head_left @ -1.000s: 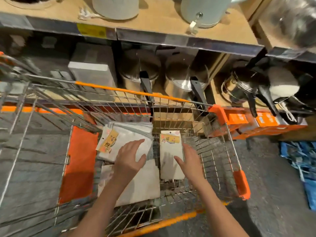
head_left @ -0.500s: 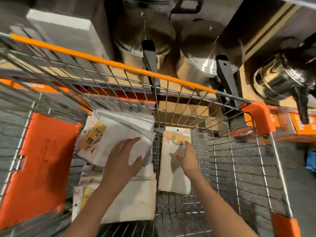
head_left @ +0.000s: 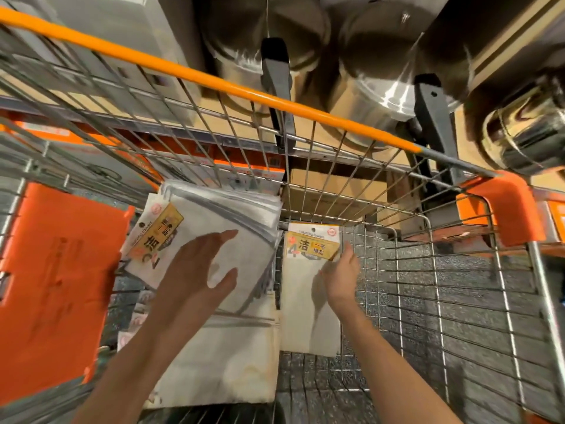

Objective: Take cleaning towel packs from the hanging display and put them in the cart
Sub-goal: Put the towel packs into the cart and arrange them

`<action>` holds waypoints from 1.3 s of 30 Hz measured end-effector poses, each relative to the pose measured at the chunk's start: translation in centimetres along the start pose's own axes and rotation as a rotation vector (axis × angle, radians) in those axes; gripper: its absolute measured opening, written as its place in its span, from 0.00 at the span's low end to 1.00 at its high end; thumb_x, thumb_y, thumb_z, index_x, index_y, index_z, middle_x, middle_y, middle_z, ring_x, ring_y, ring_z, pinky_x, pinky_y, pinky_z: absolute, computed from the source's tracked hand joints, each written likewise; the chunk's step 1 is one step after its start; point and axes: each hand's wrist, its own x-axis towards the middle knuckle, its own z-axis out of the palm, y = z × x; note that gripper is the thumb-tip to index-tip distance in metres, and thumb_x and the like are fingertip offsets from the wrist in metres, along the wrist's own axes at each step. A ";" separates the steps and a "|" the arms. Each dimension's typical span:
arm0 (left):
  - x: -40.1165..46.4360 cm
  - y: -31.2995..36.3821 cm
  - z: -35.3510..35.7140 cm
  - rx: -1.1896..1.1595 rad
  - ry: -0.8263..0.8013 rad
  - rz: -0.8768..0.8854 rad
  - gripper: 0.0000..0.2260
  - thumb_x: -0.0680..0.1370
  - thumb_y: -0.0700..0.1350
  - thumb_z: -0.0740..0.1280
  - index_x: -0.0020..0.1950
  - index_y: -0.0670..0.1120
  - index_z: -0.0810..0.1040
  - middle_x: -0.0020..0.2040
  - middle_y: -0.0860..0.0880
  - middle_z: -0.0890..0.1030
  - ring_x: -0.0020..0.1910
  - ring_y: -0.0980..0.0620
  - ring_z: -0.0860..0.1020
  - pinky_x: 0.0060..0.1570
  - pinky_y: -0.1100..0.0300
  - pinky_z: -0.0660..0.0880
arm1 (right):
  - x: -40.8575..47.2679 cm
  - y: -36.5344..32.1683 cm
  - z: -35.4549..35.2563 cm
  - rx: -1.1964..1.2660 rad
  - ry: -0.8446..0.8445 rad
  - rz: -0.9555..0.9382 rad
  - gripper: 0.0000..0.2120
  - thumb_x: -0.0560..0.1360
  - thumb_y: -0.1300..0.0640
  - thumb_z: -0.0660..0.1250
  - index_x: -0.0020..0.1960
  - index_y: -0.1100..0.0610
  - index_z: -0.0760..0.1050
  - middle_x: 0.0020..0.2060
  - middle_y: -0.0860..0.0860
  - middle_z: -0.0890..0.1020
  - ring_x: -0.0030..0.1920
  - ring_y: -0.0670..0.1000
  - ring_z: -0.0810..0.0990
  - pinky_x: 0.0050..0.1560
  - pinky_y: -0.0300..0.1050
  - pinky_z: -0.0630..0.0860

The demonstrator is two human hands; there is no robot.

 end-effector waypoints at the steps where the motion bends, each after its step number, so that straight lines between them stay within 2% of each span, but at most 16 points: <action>1: 0.0 0.0 0.0 0.010 0.000 0.005 0.30 0.67 0.61 0.53 0.68 0.54 0.69 0.61 0.52 0.73 0.57 0.60 0.63 0.49 0.88 0.44 | 0.0 0.0 0.2 0.000 -0.007 -0.005 0.31 0.70 0.72 0.65 0.70 0.65 0.59 0.60 0.64 0.70 0.61 0.63 0.69 0.60 0.53 0.68; 5: -0.2 -0.2 -0.3 0.007 0.016 0.019 0.30 0.68 0.60 0.54 0.67 0.50 0.72 0.61 0.49 0.76 0.59 0.58 0.63 0.52 0.88 0.45 | -0.1 0.0 0.6 -0.032 -0.057 -0.039 0.29 0.68 0.67 0.72 0.66 0.61 0.66 0.57 0.60 0.72 0.61 0.60 0.68 0.60 0.50 0.66; 9: -0.7 -0.7 -0.2 -0.017 0.020 -0.030 0.31 0.67 0.62 0.54 0.68 0.53 0.70 0.61 0.55 0.71 0.59 0.62 0.63 0.54 0.84 0.49 | -1.9 -0.1 0.1 0.089 -0.174 -0.165 0.22 0.74 0.62 0.68 0.64 0.53 0.64 0.58 0.54 0.74 0.57 0.51 0.73 0.63 0.49 0.69; 11: -1.0 -1.0 0.0 -0.028 0.007 -0.058 0.30 0.68 0.61 0.55 0.68 0.53 0.70 0.61 0.54 0.72 0.61 0.59 0.66 0.60 0.75 0.55 | -3.2 -0.5 -0.6 0.099 -0.247 -0.206 0.20 0.77 0.61 0.64 0.63 0.48 0.60 0.53 0.54 0.80 0.50 0.54 0.80 0.54 0.59 0.77; 13: -1.6 -1.3 0.0 -0.008 0.029 -0.020 0.26 0.70 0.58 0.57 0.67 0.53 0.71 0.60 0.50 0.76 0.60 0.52 0.71 0.60 0.60 0.65 | -4.1 -1.3 -2.1 0.079 -0.233 -0.252 0.21 0.78 0.62 0.63 0.65 0.51 0.59 0.47 0.52 0.82 0.44 0.54 0.81 0.46 0.60 0.79; 14: -1.8 -1.4 0.0 0.010 0.049 0.012 0.23 0.71 0.56 0.59 0.66 0.53 0.71 0.59 0.47 0.78 0.58 0.52 0.72 0.59 0.58 0.68 | -4.4 -2.0 -3.1 0.074 -0.202 -0.290 0.21 0.77 0.63 0.63 0.66 0.51 0.60 0.45 0.51 0.82 0.42 0.53 0.81 0.43 0.59 0.79; 18: -2.2 -1.1 -1.6 0.033 0.077 0.039 0.23 0.71 0.55 0.59 0.66 0.52 0.70 0.59 0.45 0.78 0.59 0.53 0.69 0.57 0.55 0.68 | -5.7 -4.6 -8.7 0.015 -0.160 -0.440 0.22 0.77 0.61 0.65 0.67 0.50 0.64 0.46 0.47 0.83 0.39 0.48 0.81 0.36 0.44 0.78; 22: -2.6 -0.4 -4.4 -0.064 0.043 -0.058 0.27 0.70 0.61 0.57 0.69 0.58 0.67 0.64 0.61 0.69 0.65 0.59 0.65 0.62 0.65 0.59 | -9.2 -7.9 -13.6 -0.038 -0.266 -0.606 0.25 0.75 0.60 0.66 0.67 0.44 0.63 0.36 0.40 0.80 0.35 0.39 0.78 0.36 0.37 0.75; 23: -2.9 -0.3 -5.0 -0.100 0.042 -0.065 0.26 0.70 0.60 0.59 0.69 0.60 0.65 0.63 0.66 0.66 0.66 0.61 0.64 0.63 0.66 0.59 | -10.2 -8.7 -14.0 -0.037 -0.306 -0.639 0.26 0.75 0.60 0.66 0.66 0.39 0.62 0.37 0.41 0.81 0.36 0.40 0.79 0.37 0.37 0.76; 25: -3.6 -0.2 -6.3 -0.147 0.053 -0.054 0.25 0.70 0.59 0.63 0.66 0.65 0.62 0.61 0.72 0.62 0.65 0.63 0.64 0.65 0.64 0.60 | -11.6 -9.7 -13.3 -0.032 -0.386 -0.668 0.26 0.75 0.59 0.67 0.62 0.34 0.61 0.44 0.46 0.83 0.41 0.46 0.81 0.43 0.46 0.79; 28: -4.8 -1.1 -7.5 -0.138 0.023 -0.057 0.28 0.72 0.50 0.73 0.65 0.65 0.61 0.60 0.73 0.61 0.62 0.69 0.62 0.63 0.71 0.60 | -12.9 -10.6 -9.8 0.009 -0.536 -0.671 0.25 0.76 0.56 0.67 0.65 0.35 0.62 0.53 0.50 0.81 0.51 0.52 0.79 0.54 0.53 0.76; 30: -5.6 -2.1 -8.1 -0.123 -0.033 -0.103 0.30 0.72 0.44 0.73 0.66 0.63 0.61 0.62 0.70 0.63 0.63 0.68 0.61 0.60 0.75 0.61 | -13.6 -11.0 -6.7 -0.008 -0.630 -0.682 0.25 0.76 0.55 0.66 0.68 0.38 0.62 0.50 0.46 0.80 0.48 0.48 0.78 0.52 0.47 0.75; 31: -6.0 -2.7 -8.3 -0.095 -0.055 -0.117 0.31 0.72 0.43 0.73 0.68 0.61 0.62 0.65 0.64 0.66 0.65 0.64 0.62 0.63 0.72 0.61 | -14.0 -11.3 -5.1 -0.042 -0.670 -0.694 0.25 0.76 0.55 0.66 0.69 0.39 0.62 0.49 0.42 0.79 0.44 0.46 0.77 0.48 0.44 0.74; 34: -6.6 -4.6 -8.6 0.037 -0.162 -0.187 0.31 0.73 0.43 0.72 0.73 0.55 0.63 0.71 0.51 0.67 0.69 0.50 0.66 0.66 0.63 0.61 | -14.9 -11.9 -0.6 -0.084 -0.793 -0.718 0.27 0.76 0.56 0.67 0.70 0.41 0.63 0.63 0.45 0.77 0.56 0.48 0.78 0.56 0.43 0.74; 37: -7.2 -6.8 -8.3 0.106 -0.298 -0.208 0.31 0.73 0.45 0.72 0.70 0.62 0.61 0.69 0.56 0.67 0.68 0.53 0.67 0.63 0.63 0.65 | -15.4 -12.2 2.8 -0.023 -0.927 -0.726 0.27 0.75 0.56 0.68 0.72 0.49 0.64 0.69 0.48 0.71 0.67 0.48 0.71 0.65 0.44 0.68; 39: -7.7 -7.9 -7.9 0.171 -0.367 -0.249 0.32 0.74 0.46 0.70 0.73 0.60 0.60 0.69 0.58 0.66 0.67 0.56 0.65 0.57 0.67 0.64 | -15.6 -12.5 4.6 -0.103 -0.944 -0.708 0.26 0.75 0.55 0.68 0.71 0.51 0.65 0.69 0.50 0.70 0.68 0.51 0.70 0.66 0.46 0.66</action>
